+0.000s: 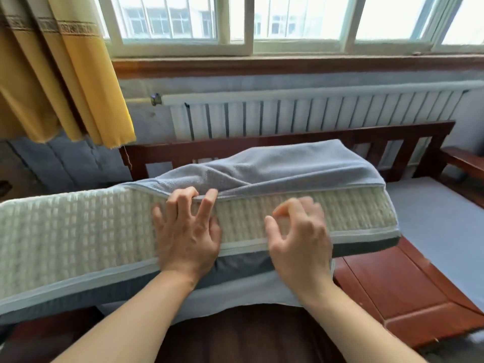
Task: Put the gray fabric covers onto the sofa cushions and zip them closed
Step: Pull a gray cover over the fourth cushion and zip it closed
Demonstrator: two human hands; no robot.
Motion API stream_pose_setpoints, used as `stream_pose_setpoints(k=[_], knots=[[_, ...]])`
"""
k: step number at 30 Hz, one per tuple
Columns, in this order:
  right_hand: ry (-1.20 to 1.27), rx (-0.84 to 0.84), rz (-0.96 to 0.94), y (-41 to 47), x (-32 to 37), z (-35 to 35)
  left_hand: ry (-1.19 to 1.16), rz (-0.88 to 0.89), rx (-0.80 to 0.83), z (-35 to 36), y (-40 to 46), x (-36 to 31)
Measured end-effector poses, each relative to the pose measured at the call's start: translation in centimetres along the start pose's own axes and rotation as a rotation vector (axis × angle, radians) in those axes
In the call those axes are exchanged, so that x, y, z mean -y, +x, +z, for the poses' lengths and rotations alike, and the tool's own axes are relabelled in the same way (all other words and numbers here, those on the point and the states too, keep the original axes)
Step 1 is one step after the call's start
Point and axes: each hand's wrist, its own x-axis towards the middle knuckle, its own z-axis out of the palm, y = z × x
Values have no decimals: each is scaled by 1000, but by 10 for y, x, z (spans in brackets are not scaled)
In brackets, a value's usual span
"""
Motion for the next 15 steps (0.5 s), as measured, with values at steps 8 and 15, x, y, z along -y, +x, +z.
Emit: stream_pose_setpoints(k=[8, 15], knots=[[-332, 248, -272, 50, -66, 86, -4, -18, 34, 54, 43, 17], [-318, 212, -266, 132, -47, 112, -37, -30, 58, 70, 130, 38]])
